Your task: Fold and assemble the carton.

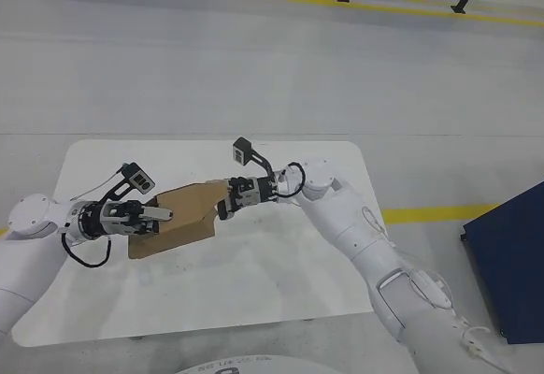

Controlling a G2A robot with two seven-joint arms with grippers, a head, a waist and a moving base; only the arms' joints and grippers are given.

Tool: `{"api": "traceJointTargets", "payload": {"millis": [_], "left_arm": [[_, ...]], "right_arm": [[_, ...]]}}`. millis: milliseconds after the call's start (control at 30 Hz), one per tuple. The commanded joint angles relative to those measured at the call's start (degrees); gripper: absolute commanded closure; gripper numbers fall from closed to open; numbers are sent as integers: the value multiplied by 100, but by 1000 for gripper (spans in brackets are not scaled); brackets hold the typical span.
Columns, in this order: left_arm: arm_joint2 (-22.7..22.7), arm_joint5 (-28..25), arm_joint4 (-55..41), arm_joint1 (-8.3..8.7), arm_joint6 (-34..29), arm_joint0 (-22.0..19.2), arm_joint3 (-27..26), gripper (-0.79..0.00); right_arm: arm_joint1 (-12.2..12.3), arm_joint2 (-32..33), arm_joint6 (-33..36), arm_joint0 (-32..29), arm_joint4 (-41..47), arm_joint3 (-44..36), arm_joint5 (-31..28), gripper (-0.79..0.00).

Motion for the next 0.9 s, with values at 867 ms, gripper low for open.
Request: {"api": "traceJointTargets", "payload": {"millis": [867], "left_arm": [[391,19,-308,85,0,-189,71,0]], "right_arm": [[-53,-316,-9,5,-408,-203,84,-785]]}}
